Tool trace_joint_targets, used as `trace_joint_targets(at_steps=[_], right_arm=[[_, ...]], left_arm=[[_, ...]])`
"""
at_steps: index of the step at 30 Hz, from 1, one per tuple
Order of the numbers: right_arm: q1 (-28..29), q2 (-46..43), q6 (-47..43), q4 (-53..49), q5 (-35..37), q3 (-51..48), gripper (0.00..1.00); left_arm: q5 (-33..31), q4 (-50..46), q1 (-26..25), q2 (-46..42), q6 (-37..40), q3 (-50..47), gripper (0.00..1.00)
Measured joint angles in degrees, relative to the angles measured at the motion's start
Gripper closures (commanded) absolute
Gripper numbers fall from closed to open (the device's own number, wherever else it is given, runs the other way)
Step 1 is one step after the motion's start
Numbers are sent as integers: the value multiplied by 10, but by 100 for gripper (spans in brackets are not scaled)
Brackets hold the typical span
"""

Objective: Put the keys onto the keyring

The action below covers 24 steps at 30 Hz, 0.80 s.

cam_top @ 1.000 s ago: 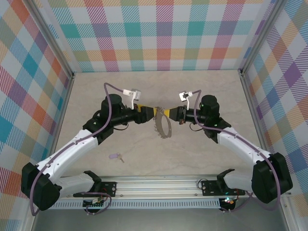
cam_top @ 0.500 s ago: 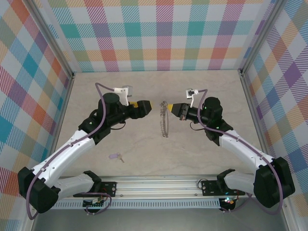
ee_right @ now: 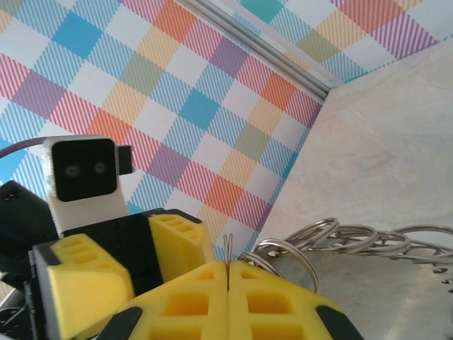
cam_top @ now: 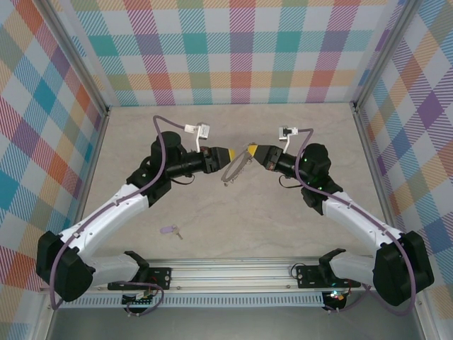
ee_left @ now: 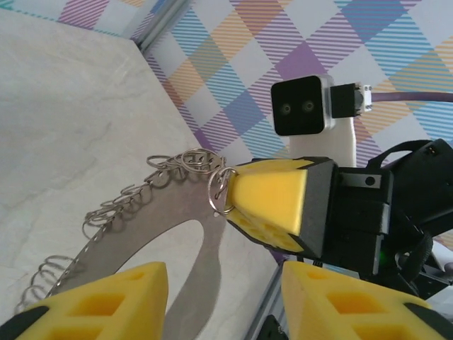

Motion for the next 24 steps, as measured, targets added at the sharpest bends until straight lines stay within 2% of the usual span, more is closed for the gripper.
trace_joint_targets(at_steps=[11,15,24], right_arm=[[31,3,8,30,-26,5,100],[40,7,8,30,-28,12,100],[48,12,8,29,-23,13,100]], left_arm=[[27,40,0,32,-21,4,56],[35,52,0,32,-26,8,60],[48,62,0,30,-34,9,83]])
